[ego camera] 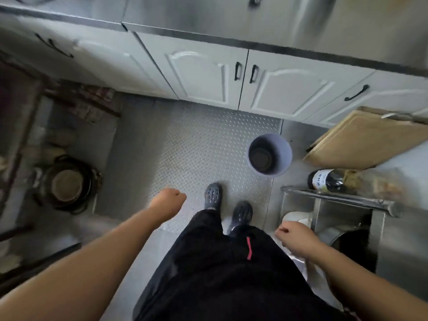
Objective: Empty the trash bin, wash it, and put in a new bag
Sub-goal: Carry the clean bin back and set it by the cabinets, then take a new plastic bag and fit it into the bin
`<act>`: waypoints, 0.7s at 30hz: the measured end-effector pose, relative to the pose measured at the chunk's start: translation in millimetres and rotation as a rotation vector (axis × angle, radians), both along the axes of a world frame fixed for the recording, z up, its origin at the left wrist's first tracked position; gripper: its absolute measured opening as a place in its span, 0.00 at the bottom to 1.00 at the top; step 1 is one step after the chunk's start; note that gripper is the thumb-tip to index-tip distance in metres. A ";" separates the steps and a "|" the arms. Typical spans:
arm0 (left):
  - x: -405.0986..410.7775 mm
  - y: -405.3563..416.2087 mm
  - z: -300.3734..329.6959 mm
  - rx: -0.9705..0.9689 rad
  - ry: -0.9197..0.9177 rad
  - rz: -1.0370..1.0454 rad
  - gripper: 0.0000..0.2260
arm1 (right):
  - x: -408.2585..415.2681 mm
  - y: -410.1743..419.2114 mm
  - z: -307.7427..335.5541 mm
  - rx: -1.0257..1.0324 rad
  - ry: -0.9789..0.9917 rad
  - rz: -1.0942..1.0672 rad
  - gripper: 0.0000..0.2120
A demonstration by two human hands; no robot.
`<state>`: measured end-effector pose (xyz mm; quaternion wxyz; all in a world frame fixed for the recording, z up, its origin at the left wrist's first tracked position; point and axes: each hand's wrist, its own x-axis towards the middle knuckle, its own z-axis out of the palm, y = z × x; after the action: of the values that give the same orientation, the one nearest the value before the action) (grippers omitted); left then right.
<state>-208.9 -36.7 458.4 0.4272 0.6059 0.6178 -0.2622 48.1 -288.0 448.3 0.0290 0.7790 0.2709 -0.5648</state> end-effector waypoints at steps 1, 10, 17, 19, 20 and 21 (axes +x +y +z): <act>-16.7 -8.7 8.2 0.012 0.008 0.084 0.11 | 3.5 -5.9 6.9 -0.024 -0.007 0.034 0.13; -124.4 -87.7 52.6 0.003 0.015 0.608 0.10 | 35.7 21.6 45.1 -0.172 -0.164 0.500 0.14; -190.9 -117.5 54.6 -0.013 -0.105 0.825 0.09 | -25.7 150.8 40.3 -0.056 -0.223 0.539 0.14; -219.8 -122.5 54.9 -0.039 -0.114 0.848 0.08 | -64.2 194.1 42.9 0.029 -0.176 0.446 0.11; -236.9 -124.8 55.1 -0.056 -0.118 0.861 0.08 | -87.5 214.0 47.2 0.056 -0.139 0.427 0.10; -255.5 -127.1 55.1 -0.067 -0.124 0.884 0.09 | -112.6 232.4 51.5 0.087 -0.107 0.420 0.10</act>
<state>-464.3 -163.8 513.6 0.5539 0.2842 0.7817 -0.0374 -64.4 -55.6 499.8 0.1267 0.7346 0.4496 -0.4921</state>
